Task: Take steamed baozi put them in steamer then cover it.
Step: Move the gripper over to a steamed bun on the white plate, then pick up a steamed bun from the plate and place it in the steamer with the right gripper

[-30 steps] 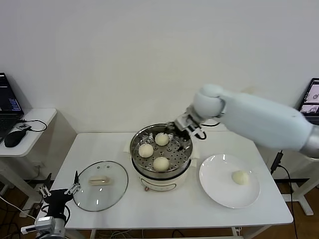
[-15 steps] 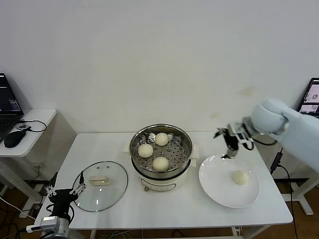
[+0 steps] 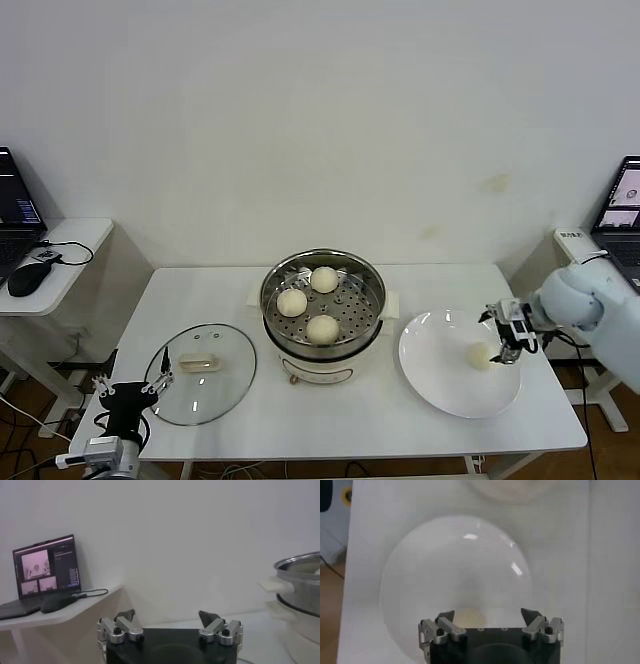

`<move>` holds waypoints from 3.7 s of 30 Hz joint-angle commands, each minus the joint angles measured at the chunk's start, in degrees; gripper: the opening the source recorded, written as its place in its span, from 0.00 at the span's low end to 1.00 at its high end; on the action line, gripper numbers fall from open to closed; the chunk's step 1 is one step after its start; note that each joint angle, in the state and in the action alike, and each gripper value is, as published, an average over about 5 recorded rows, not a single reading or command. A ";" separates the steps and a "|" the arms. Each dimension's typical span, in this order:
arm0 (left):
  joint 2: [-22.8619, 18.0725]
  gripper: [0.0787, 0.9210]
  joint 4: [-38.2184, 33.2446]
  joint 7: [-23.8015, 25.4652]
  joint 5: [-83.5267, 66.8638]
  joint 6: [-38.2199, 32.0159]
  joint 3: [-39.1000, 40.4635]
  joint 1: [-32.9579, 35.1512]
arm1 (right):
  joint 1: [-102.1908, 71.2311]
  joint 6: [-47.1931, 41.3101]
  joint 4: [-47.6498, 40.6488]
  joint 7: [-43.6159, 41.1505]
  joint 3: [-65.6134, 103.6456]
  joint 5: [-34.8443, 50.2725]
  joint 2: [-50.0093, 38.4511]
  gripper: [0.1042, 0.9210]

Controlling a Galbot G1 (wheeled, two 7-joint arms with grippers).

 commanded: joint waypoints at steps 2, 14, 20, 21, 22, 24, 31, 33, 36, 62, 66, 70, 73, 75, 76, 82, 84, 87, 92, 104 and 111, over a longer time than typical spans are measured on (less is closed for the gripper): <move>0.02 0.88 0.00 0.05 -0.02 0.00 -0.27 0.17 | -7.87 0.61 -7.93 1.10 5.22 -6.01 5.71 0.88; -0.20 0.88 0.18 0.07 -0.09 -0.03 -0.38 -0.18 | -6.67 0.96 -11.90 2.23 5.21 -8.07 10.30 0.88; -0.27 0.88 0.14 0.04 -0.11 -0.01 -0.49 -0.24 | -6.24 0.41 -12.20 2.09 5.08 -8.49 10.96 0.88; -0.29 0.88 0.17 0.04 -0.11 -0.01 -0.49 -0.25 | -6.15 0.29 -12.25 1.98 5.06 -8.54 11.01 0.87; -0.32 0.88 0.21 0.04 -0.11 -0.02 -0.48 -0.26 | -6.09 0.20 -12.31 1.87 5.06 -8.59 11.06 0.86; -0.37 0.88 0.30 0.03 -0.11 -0.04 -0.45 -0.27 | -6.00 0.06 -12.43 1.66 5.08 -8.60 11.13 0.82; -0.30 0.88 0.45 0.03 -0.22 -0.08 -0.73 -0.18 | -5.39 -0.18 -11.93 0.98 5.15 -8.33 10.61 0.58; -0.30 0.88 0.42 0.03 -0.23 -0.08 -0.79 -0.13 | -4.80 -0.35 -11.40 0.88 4.99 -7.67 10.12 0.52; -0.31 0.88 0.39 0.04 -0.23 -0.10 -0.81 -0.10 | -3.03 -0.92 -9.51 0.58 4.15 -5.65 8.59 0.46; 0.00 0.88 -0.04 0.03 -0.43 0.21 0.28 -1.48 | 51.41 -18.86 6.59 6.51 -35.28 34.32 17.83 0.49; -0.14 0.88 0.05 0.00 -0.43 0.08 -0.11 -1.37 | 49.96 -21.50 4.70 9.10 -36.20 38.57 23.69 0.49; -0.13 0.88 -0.07 -0.01 -0.43 -0.07 -0.69 -1.12 | 46.27 -22.86 2.23 11.11 -37.13 39.00 28.19 0.49; -0.07 0.88 -0.32 -0.02 -0.44 -0.07 -1.07 -1.02 | 43.28 -23.14 -0.55 11.76 -37.32 37.25 30.94 0.49; -0.03 0.88 -0.43 -0.02 -0.49 -0.06 -1.26 -0.98 | 41.52 -23.12 -2.46 11.90 -37.15 35.95 32.29 0.50; -0.01 0.88 -0.45 -0.02 -0.53 -0.06 -1.32 -0.96 | 40.63 -23.03 -3.49 11.90 -37.02 35.17 32.90 0.50; -0.03 0.88 -0.25 0.00 -0.60 -0.14 -1.18 -0.83 | 37.13 -22.31 -7.55 11.39 -36.09 30.91 34.65 0.50; -0.13 0.88 -0.17 0.00 -0.59 -0.14 -1.14 -0.90 | 36.47 -22.29 -8.00 11.10 -35.89 29.75 34.73 0.51; -0.21 0.88 -0.05 -0.01 -0.61 -0.15 -1.13 -0.99 | 35.91 -22.14 -8.43 10.68 -35.88 27.95 34.58 0.52; -0.32 0.88 0.09 -0.01 -0.63 -0.17 -1.10 -1.10 | 35.04 -21.40 -9.60 10.20 -35.68 25.26 34.26 0.52; -0.42 0.88 0.08 -0.04 -0.60 -0.15 -1.27 -1.02 | 34.41 -21.05 -6.83 10.68 -32.46 25.59 30.74 0.65; -0.32 0.88 -0.06 -0.04 -0.65 -0.11 -1.40 -1.21 | 38.10 -21.26 0.77 12.24 -29.97 32.67 23.48 0.86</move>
